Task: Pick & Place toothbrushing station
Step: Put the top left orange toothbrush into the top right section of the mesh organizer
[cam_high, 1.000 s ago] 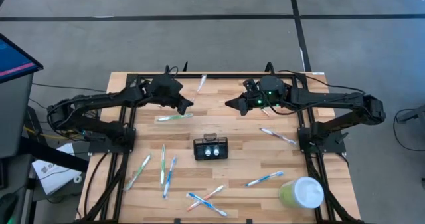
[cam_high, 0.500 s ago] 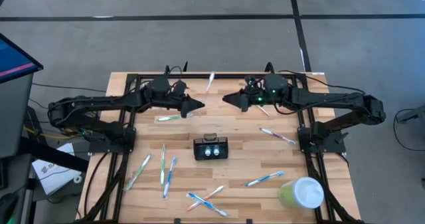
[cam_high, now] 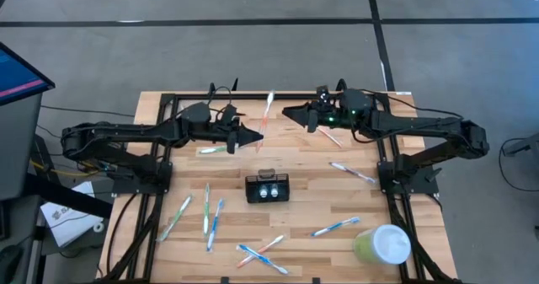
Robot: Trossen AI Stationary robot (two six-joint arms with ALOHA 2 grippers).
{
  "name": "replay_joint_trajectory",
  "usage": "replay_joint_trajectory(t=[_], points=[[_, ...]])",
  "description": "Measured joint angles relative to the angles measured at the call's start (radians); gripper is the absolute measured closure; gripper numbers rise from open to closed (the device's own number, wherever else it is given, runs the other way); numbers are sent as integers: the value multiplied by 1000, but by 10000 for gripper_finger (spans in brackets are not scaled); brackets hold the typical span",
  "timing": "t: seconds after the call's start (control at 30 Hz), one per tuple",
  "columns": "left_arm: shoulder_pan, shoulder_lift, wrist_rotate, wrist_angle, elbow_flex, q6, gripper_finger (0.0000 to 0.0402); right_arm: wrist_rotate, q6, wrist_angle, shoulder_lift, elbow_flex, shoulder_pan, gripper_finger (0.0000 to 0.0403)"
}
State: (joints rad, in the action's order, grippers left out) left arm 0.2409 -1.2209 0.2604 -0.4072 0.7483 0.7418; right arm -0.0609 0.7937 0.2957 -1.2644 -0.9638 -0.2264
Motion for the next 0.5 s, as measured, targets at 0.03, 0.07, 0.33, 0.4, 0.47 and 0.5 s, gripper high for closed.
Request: replay_joint_trajectory(t=[0.03,0.07,0.33,0.4,0.47,0.5], points=[[0,0,0,-1,0,0,392,0,-3,4,0,0,0,254],[0,0,-1,-2,0,0,392,0,-4,10,0,0,0,253],[0,0,-7,-7,0,0,392,9,-7,31,0,0,-3,206],[0,0,-7,-7,0,0,392,8,1,28,0,0,-6,186],[1,0,-7,-7,0,0,392,9,0,31,0,0,-7,169],[1,0,-7,-6,0,0,392,9,0,30,0,0,-8,162]])
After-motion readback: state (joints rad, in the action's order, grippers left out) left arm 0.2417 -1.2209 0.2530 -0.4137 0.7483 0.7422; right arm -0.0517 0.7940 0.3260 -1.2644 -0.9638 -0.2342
